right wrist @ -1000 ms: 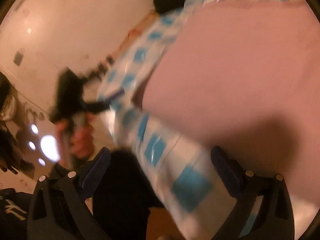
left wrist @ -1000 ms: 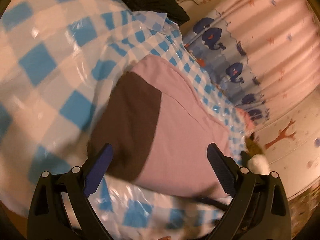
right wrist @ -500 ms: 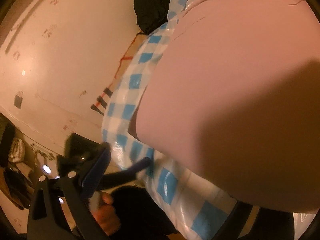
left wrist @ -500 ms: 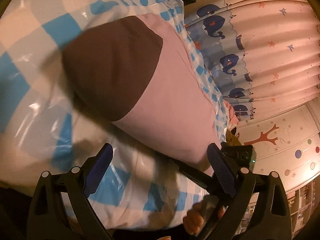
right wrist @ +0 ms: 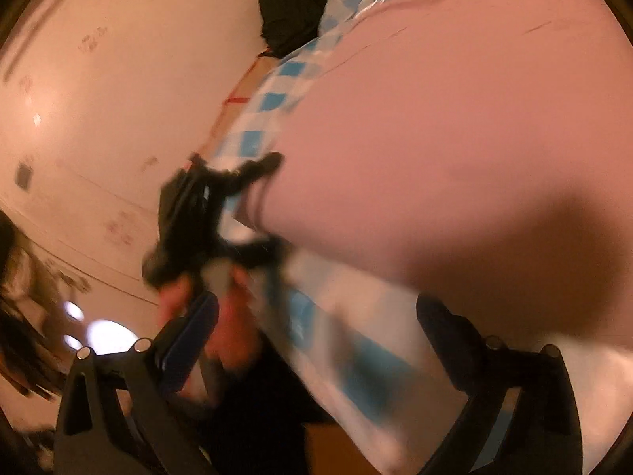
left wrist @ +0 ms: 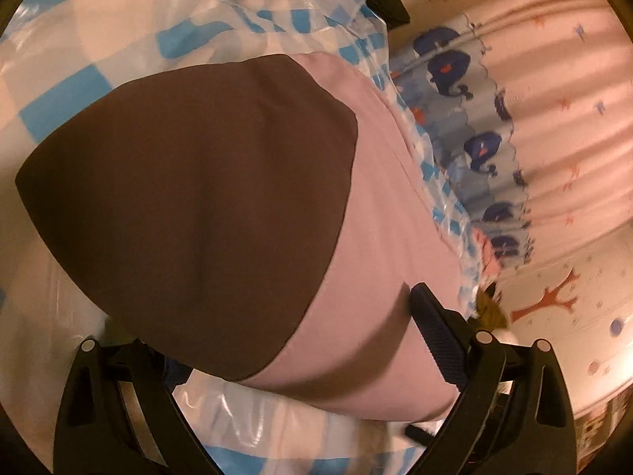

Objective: Fold large clothes

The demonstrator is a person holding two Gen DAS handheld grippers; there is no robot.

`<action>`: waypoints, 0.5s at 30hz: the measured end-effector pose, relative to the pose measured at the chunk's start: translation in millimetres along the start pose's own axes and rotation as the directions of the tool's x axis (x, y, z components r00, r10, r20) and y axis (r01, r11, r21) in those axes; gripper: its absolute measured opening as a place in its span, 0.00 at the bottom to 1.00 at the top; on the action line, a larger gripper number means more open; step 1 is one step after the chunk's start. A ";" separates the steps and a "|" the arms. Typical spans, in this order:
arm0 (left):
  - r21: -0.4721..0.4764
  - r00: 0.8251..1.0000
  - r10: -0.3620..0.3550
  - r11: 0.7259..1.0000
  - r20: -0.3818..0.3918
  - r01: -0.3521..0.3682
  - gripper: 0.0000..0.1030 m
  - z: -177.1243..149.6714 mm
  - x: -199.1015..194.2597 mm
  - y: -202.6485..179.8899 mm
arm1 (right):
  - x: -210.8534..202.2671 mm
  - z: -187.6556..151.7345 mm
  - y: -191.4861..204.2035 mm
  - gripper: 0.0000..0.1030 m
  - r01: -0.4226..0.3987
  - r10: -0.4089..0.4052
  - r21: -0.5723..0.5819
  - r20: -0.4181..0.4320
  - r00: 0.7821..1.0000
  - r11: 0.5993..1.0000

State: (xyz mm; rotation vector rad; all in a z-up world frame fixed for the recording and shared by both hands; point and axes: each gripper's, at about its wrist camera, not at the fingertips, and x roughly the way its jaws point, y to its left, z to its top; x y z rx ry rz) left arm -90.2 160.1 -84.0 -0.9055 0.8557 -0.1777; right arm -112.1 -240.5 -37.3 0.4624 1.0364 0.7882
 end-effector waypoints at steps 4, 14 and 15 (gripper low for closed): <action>0.017 1.000 0.012 1.000 -0.008 -0.012 0.89 -3.1 4.8 5.5 | -116.5 -17.4 -75.9 0.93 0.234 -0.263 0.183 0.158 0.952 0.955; 0.050 0.999 0.045 0.998 0.023 -0.046 0.89 -4.1 8.6 0.3 | -141.9 -15.1 -192.9 0.93 0.005 -0.109 0.488 0.183 0.977 0.873; 0.058 0.998 0.051 0.997 0.025 -0.053 0.89 -4.0 9.2 -1.3 | -134.2 -8.5 -193.7 0.94 -0.018 -0.084 0.480 0.190 0.978 0.877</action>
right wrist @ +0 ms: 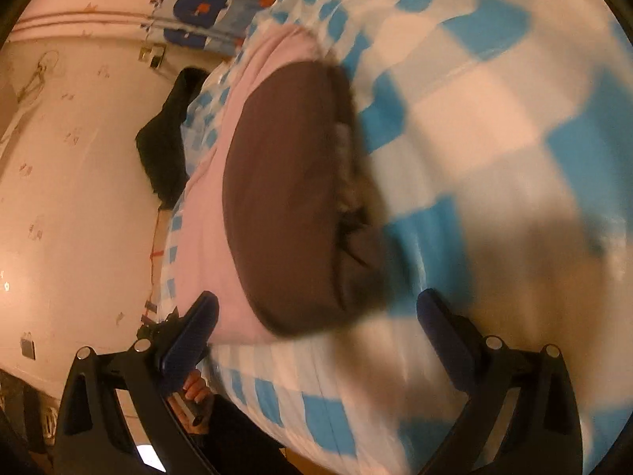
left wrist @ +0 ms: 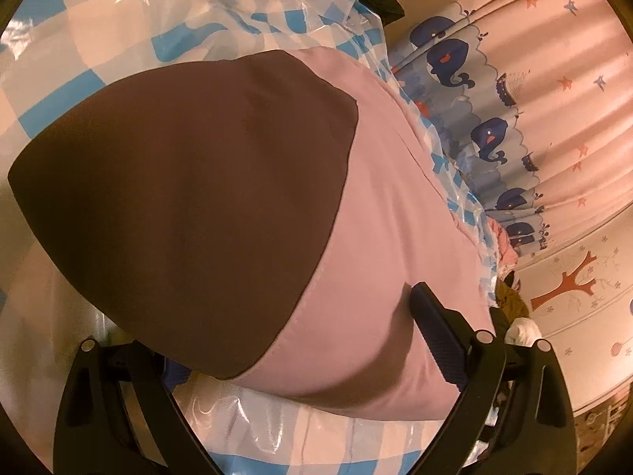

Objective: Fold large clothes

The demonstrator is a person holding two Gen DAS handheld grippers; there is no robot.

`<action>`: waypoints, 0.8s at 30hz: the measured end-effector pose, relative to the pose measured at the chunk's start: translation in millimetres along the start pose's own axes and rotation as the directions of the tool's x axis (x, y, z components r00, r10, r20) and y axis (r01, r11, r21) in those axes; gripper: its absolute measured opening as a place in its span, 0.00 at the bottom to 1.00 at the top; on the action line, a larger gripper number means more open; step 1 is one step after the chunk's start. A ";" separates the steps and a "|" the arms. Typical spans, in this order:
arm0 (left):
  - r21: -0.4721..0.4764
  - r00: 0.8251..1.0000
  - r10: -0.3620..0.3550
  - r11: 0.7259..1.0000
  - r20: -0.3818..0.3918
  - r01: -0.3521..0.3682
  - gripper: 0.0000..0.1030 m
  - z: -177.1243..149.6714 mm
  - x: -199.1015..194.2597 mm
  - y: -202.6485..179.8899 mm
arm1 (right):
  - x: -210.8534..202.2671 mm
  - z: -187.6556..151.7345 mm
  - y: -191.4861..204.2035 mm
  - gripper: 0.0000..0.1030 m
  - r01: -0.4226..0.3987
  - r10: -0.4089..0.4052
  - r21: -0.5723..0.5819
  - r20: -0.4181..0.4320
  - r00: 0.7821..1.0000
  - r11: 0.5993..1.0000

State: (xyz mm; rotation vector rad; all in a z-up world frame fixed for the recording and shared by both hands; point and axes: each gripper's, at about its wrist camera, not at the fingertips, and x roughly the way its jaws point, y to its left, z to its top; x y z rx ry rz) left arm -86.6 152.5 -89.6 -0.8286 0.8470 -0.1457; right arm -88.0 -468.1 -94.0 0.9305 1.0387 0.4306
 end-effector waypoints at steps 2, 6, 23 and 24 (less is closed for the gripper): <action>0.014 1.000 0.010 1.000 0.005 -0.010 0.89 -0.1 0.5 -2.5 | 7.9 7.4 1.1 0.94 -0.020 0.020 -0.001 -0.001 1.000 1.000; 0.027 1.000 0.021 0.999 0.009 -0.021 0.89 0.9 0.3 -3.5 | 23.7 15.8 4.5 0.95 -0.011 0.011 -0.008 -0.015 1.000 1.000; -0.006 0.996 -0.082 0.997 -0.030 0.082 0.53 4.7 2.0 7.2 | 22.9 14.5 -1.5 0.51 -0.180 0.180 0.042 0.005 0.984 0.983; 0.027 0.997 -0.070 0.997 -0.028 0.071 0.49 3.1 -1.8 1.3 | 18.4 12.4 1.9 0.45 -0.180 0.180 0.018 0.014 0.984 0.983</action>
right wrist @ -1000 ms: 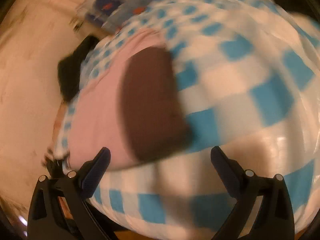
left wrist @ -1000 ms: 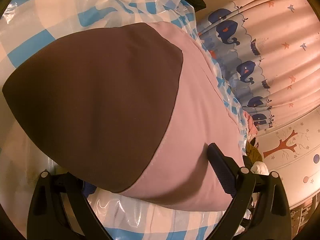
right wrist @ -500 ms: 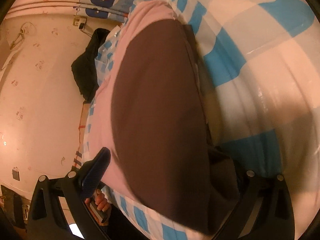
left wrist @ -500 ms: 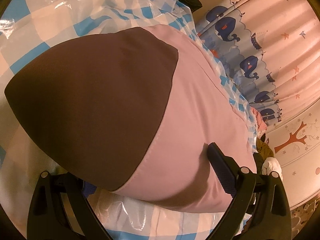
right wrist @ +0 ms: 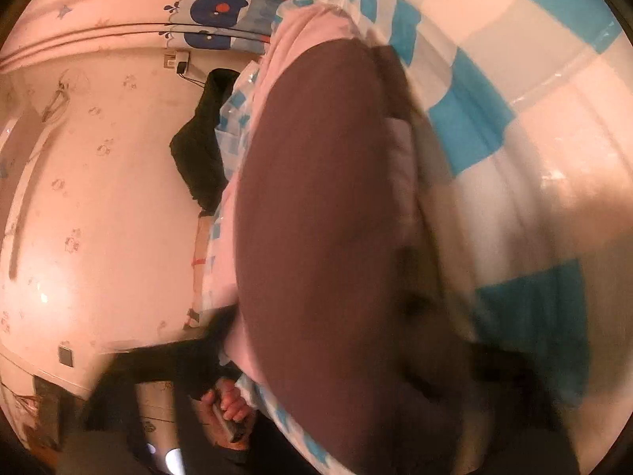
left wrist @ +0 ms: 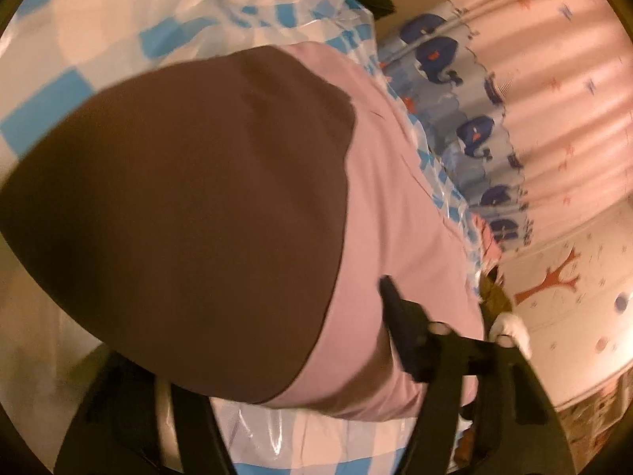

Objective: Fold large clothes

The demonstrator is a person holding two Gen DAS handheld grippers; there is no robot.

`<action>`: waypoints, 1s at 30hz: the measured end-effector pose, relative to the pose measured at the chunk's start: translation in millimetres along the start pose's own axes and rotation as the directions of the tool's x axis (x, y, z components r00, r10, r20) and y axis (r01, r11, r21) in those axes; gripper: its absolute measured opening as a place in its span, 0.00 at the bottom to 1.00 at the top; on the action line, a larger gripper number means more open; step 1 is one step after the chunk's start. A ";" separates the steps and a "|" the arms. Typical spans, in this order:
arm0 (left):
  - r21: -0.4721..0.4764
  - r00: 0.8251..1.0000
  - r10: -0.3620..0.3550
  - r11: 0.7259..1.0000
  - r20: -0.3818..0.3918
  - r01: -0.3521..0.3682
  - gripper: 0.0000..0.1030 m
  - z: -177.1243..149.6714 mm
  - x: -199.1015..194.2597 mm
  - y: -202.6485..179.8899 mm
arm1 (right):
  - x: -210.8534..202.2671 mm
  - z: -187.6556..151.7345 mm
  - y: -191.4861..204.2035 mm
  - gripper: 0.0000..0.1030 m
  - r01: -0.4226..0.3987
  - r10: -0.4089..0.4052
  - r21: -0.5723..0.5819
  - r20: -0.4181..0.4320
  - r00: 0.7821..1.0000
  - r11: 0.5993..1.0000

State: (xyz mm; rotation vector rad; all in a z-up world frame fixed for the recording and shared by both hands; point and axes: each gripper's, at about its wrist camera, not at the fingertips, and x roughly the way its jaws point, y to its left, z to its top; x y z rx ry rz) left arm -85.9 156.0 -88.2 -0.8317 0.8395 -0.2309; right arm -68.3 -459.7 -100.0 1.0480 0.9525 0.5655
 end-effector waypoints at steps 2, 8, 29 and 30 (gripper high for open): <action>0.053 1.000 0.016 0.998 0.009 -0.017 0.40 -2.9 -8.8 -10.8 | -5.5 -4.0 9.4 0.42 0.003 -0.002 -0.039 0.009 1.000 0.999; 0.371 0.984 0.143 0.912 0.110 -0.175 0.34 -56.9 -61.8 -68.8 | -52.1 -40.0 18.8 0.40 -0.006 0.004 -0.150 -0.009 1.000 0.989; 0.506 0.962 0.234 0.819 0.138 -0.272 0.47 -130.2 -62.8 -69.3 | -74.2 -68.1 -10.2 0.87 0.018 -0.024 -0.103 -0.058 0.998 0.994; 0.509 0.963 0.232 0.817 0.139 -0.271 0.47 -130.4 -63.1 -69.1 | -73.9 -69.0 -9.7 0.86 0.032 -0.038 -0.101 -0.052 0.998 0.994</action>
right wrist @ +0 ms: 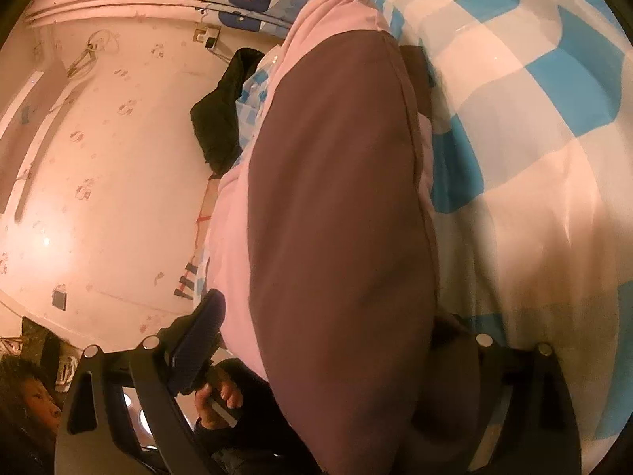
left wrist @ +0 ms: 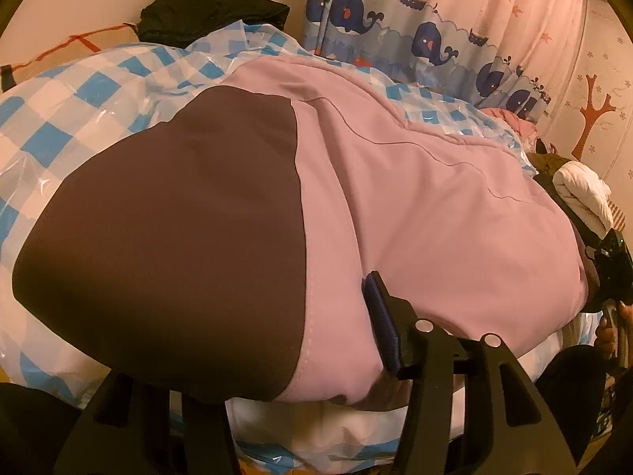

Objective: Fold large clothes

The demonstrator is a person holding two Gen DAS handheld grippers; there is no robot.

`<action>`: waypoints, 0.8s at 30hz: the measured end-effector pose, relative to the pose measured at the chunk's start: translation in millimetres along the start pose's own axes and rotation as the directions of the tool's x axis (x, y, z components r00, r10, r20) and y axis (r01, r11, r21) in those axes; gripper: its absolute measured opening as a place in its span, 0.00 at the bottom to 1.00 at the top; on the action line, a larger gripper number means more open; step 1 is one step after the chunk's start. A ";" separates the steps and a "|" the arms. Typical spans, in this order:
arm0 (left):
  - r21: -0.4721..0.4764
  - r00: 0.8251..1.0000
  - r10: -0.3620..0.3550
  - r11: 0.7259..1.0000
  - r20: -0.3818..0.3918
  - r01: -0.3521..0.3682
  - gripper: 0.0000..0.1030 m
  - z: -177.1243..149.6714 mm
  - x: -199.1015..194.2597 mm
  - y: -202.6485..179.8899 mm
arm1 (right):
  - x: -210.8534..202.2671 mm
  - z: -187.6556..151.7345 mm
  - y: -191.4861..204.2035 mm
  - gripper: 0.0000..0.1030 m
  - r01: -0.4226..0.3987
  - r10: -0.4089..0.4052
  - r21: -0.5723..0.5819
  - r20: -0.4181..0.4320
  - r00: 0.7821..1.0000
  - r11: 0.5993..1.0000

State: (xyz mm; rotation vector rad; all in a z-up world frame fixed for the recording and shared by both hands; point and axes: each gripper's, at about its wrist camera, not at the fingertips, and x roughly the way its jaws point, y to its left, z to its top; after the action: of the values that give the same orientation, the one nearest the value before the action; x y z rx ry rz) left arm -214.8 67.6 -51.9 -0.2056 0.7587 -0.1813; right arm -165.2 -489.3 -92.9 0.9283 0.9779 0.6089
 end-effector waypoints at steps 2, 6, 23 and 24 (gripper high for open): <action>0.008 1.000 0.001 1.000 0.006 -0.001 0.47 -1.7 -0.1 -0.6 | -1.3 0.4 -0.4 0.81 0.029 -0.029 0.004 0.001 1.000 1.000; 0.017 1.000 -0.002 1.000 0.011 0.002 0.47 -2.4 -0.3 -1.1 | -1.8 -0.9 -0.8 0.74 0.069 -0.070 0.014 0.006 0.998 0.997; 0.027 1.000 -0.007 1.000 0.021 0.006 0.48 -3.1 -1.5 -2.3 | -6.8 -3.3 -4.0 0.69 0.083 -0.084 0.017 0.015 0.996 0.996; 0.023 1.000 -0.010 1.000 0.021 0.010 0.48 -3.1 -1.4 -1.7 | -6.7 -3.2 -4.0 0.69 0.081 -0.081 0.016 0.014 0.997 0.997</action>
State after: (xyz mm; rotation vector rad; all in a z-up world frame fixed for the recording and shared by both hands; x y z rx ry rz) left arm -218.1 65.9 -52.8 -0.1891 0.7339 -0.1970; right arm -171.0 -495.3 -94.3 0.9015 1.0036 0.5267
